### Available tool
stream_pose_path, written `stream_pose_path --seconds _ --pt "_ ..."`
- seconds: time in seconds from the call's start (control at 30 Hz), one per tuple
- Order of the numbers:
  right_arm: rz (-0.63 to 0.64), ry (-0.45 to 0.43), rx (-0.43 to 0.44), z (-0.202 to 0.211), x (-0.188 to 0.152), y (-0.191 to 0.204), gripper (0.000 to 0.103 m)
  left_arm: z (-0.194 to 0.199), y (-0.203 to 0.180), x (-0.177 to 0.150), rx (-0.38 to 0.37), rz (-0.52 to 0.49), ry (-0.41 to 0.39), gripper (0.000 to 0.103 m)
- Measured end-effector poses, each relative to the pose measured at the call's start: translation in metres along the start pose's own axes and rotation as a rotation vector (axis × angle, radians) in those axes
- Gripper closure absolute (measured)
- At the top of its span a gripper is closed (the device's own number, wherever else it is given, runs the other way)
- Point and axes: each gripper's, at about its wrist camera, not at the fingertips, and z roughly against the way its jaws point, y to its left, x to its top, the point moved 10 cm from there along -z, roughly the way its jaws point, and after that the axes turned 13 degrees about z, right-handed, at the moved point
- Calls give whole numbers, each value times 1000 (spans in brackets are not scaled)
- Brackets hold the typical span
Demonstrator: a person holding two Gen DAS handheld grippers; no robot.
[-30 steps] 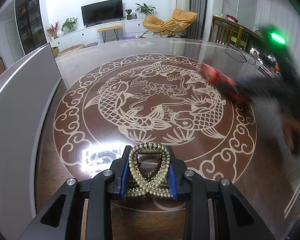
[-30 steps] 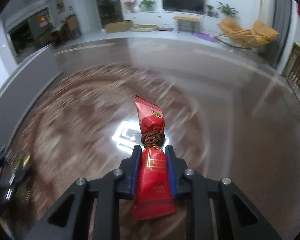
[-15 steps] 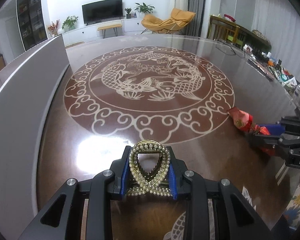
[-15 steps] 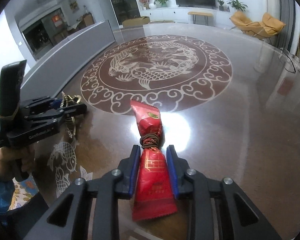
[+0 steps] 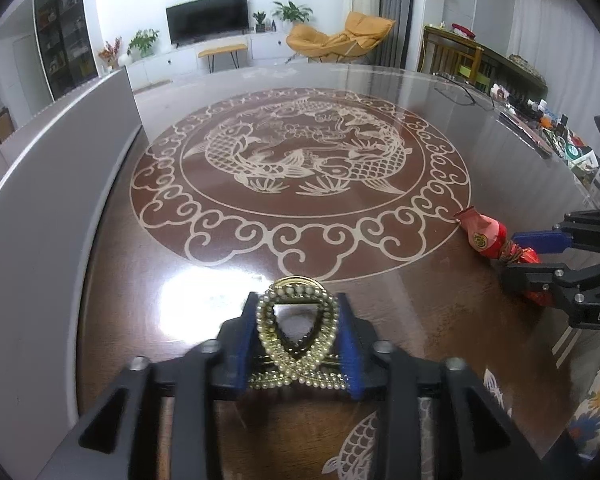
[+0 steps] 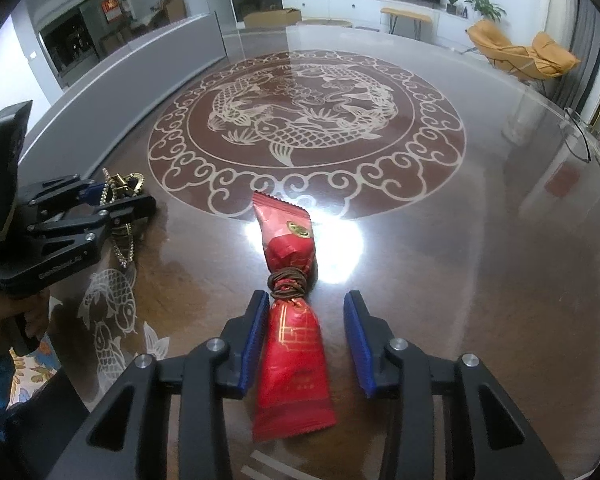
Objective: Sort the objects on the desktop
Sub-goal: 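Carry claw clip and red item into the bin and open both tools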
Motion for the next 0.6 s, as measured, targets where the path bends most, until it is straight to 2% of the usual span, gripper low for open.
stream_pose_path --seconds 0.03,0.07,0.1,0.13,0.17,0.2,0.27,0.4,0.6 --pt "11 11 -4 -1 1 0 62 -3 0 -1 9 1 26 20" --pt "26 20 -7 -1 1 1 62 -7 1 -2 24 4 43 15" --pt "45 30 -8 -2 2 2 63 -7 0 -3 19 0 37 17" --pt "74 45 -12 -3 3 5 77 -6 -2 -1 9 -2 30 28" --pt "90 53 -16 -2 4 7 79 -3 -3 1 8 -4 14 64" --pt "99 58 -19 -2 4 9 79 0 -3 4 -7 0 12 71" --pt "91 42 -6 6 6 12 79 8 -2 6 -60 39 4 72" --pt "50 -27 19 34 19 15 79 42 2 16 -108 71 -85 72" --pt "54 -134 28 78 55 30 79 111 19 36 -180 143 -193 72"
